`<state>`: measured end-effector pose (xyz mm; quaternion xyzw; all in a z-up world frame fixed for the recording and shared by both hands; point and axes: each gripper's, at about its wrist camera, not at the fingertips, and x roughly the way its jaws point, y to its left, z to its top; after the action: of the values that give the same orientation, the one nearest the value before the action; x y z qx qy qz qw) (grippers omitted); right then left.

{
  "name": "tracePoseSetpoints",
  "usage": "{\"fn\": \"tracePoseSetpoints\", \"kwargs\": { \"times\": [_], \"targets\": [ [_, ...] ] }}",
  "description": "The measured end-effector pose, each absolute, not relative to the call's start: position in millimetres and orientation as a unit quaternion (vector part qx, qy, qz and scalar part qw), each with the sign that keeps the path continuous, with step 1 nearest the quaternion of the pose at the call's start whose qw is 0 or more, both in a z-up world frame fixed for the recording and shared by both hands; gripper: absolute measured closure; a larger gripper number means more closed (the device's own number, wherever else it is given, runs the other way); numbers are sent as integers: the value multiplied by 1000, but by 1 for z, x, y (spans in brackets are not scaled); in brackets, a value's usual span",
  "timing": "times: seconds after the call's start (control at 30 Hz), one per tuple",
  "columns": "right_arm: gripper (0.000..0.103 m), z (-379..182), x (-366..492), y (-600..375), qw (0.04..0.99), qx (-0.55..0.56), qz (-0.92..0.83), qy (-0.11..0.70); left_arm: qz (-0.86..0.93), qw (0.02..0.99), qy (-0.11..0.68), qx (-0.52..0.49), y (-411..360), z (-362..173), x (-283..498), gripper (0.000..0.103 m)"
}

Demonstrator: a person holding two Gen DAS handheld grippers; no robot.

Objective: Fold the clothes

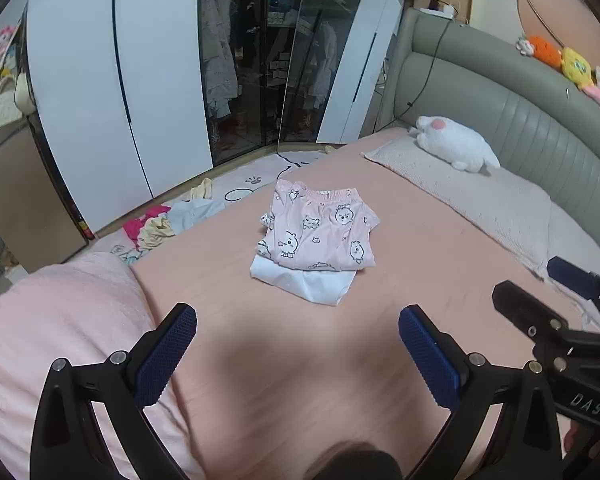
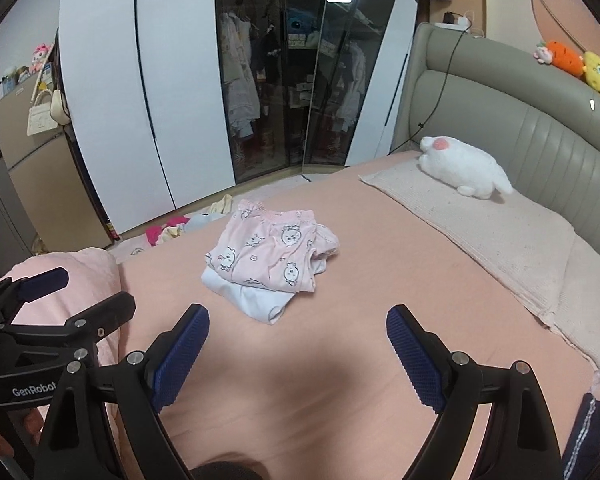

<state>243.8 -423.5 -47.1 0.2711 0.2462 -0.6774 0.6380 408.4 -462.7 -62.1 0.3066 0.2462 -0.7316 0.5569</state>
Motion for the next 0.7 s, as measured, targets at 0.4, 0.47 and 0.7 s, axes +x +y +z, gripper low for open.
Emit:
{"fn": "tracePoseSetpoints", "kwargs": {
  "times": [0.4,0.47,0.7],
  "targets": [
    [12,-36,232,-408,630,299,-672,248,-730,561,218,324,-444,-55,398,0],
    [12,-38,231,-410,629,301,-671,252,-729,561,223,324,-444,-56,398,0],
    [12,-43,231,-413,626,306,-669,260,-729,561,225,321,-444,-60,402,0]
  ]
}}
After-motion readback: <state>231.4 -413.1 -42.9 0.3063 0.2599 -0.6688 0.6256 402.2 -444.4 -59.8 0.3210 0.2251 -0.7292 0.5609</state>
